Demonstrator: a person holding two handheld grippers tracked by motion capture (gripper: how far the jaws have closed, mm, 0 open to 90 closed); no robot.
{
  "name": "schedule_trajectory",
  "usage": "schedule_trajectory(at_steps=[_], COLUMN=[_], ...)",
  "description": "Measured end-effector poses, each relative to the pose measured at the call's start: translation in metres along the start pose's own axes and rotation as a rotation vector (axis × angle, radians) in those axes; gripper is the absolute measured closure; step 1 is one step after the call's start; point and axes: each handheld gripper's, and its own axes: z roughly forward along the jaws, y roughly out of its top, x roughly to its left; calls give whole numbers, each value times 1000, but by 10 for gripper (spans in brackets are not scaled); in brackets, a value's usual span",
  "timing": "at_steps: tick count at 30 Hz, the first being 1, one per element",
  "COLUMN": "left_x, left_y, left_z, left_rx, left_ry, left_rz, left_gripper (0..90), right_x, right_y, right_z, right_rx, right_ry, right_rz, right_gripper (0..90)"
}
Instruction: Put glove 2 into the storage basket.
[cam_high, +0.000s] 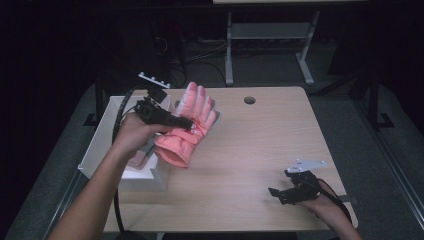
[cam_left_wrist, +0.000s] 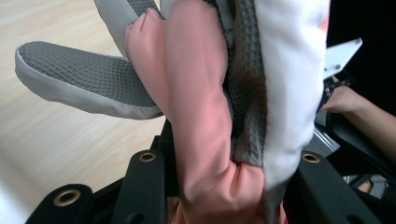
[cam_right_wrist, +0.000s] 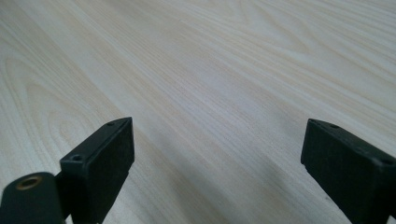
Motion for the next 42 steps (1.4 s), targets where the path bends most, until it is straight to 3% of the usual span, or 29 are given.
schedule_trajectory(at_steps=[9,17,24,34,42], left_x=[32,67,92,122,138], left_y=[-14,-35,-49,-66,-77], left_z=[-53,-79,-79,-66,-44], left_rx=[-63,-100,-86,-37,19], left_ry=[84,148,206,268,278], left_rz=[-75,-166,-233,-316,-346], left_gripper=[614,614,614,614,614], right_x=[-1,-2,-2,-3,-3], right_y=[-1,-1,-1,-1,0], right_z=[0,0,-1,-1,-2], right_rx=[-2,-1,-7,-12,-9], right_ry=[-4,-6,-7,-5,-7], right_rz=[8,7,10,13,6], right_gripper=[94,94,94,95,95])
